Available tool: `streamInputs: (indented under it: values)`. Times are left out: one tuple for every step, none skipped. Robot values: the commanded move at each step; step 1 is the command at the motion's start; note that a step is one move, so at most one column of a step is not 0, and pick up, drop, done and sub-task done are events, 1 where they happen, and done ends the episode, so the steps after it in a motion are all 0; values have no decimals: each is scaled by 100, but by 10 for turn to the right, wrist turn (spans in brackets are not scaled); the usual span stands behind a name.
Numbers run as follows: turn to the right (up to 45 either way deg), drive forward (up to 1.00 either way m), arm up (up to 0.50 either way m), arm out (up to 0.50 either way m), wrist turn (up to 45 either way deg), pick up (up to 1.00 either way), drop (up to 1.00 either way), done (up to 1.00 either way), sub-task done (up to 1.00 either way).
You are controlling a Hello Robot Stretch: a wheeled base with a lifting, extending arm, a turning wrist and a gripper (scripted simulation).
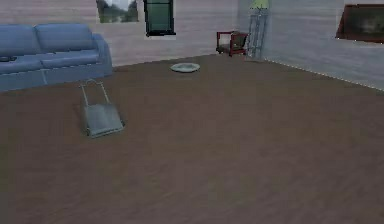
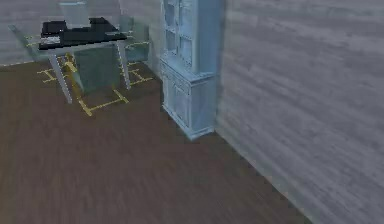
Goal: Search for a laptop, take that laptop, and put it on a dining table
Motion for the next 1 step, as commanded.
streamInputs:
  values:
    - [-420,0,0,0,0,0,0,0,0]
